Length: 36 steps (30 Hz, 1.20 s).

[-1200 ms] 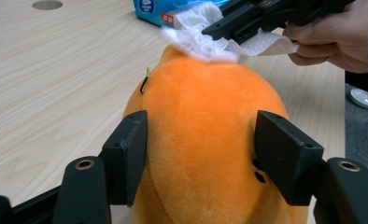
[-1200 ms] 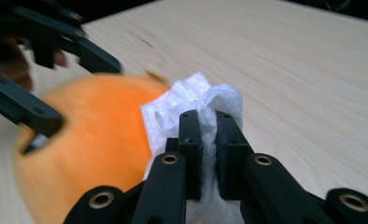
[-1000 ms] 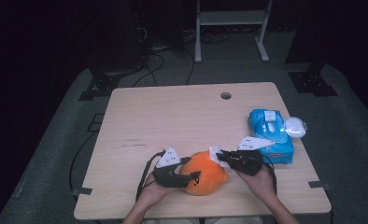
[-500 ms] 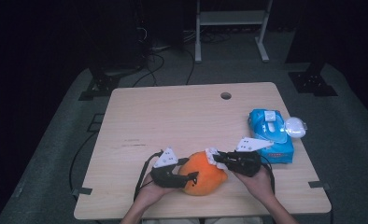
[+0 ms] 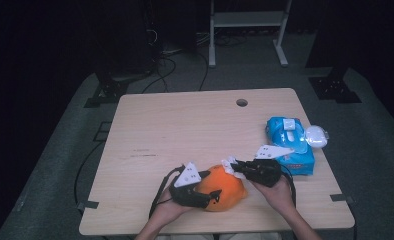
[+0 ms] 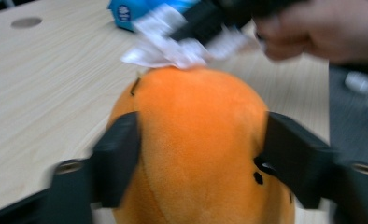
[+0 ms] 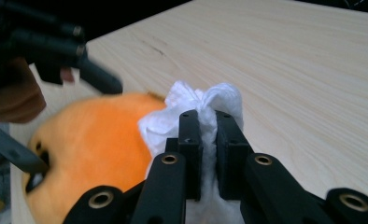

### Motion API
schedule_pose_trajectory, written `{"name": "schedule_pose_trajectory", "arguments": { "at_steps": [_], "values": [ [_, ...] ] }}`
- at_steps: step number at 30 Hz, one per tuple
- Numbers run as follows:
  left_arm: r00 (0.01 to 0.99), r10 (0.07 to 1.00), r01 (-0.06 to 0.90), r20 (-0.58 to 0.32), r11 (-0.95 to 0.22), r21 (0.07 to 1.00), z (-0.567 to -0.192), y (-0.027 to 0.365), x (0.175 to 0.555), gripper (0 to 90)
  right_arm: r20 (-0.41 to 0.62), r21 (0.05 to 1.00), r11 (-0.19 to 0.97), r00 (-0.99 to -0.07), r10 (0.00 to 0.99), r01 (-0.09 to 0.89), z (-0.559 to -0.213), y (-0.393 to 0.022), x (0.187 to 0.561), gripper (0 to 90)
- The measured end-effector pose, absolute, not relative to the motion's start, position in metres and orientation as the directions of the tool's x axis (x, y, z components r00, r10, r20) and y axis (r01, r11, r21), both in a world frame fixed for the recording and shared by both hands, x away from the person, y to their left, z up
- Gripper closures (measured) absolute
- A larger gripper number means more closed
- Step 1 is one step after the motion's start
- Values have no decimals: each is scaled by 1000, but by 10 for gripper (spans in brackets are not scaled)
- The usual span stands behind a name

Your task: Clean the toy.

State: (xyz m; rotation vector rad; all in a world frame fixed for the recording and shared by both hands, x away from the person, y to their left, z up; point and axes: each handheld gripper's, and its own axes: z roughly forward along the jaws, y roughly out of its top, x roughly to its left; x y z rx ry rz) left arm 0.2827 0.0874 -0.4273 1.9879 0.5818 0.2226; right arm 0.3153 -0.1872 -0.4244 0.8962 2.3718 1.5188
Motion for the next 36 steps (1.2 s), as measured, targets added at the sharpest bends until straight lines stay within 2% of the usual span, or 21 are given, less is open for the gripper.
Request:
{"name": "schedule_pose_trajectory", "arguments": {
  "at_steps": [2, 3, 5, 9, 16, 23, 31, 36],
  "values": [
    [841, 521, 369, -142, -362, 856, -431, 90, 288, 108, 168, 869, 299, -803, 571, 395, -424, -187, 315, 818],
    [824, 525, 430, -211, -338, 837, -434, 92, 293, 92, 169, 868, 301, -805, 569, 395, -424, -187, 314, 818],
    [813, 514, 481, -272, -331, 812, -438, 93, 296, 115, 167, 868, 304, -808, 566, 392, -423, -187, 313, 817],
    [841, 509, 417, -186, -389, 821, -434, 88, 291, 276, 163, 876, 292, -806, 570, 384, -420, -184, 310, 818],
    [855, 505, 366, -122, -419, 831, -433, 88, 287, 346, 73, 901, 327, -842, 535, 286, -411, -165, 294, 818],
    [814, 549, 422, -188, -338, 841, -437, 103, 297, 418, 79, 890, 326, -814, 576, 318, -418, -179, 301, 818],
    [735, 633, 483, -243, -238, 843, -441, 133, 312, 421, 63, 863, 385, -826, 560, 327, -429, -172, 297, 818],
    [719, 649, 491, -250, -219, 844, -442, 140, 315, 411, 100, 843, 391, -821, 562, 370, -441, -167, 301, 817]
  ]
}}
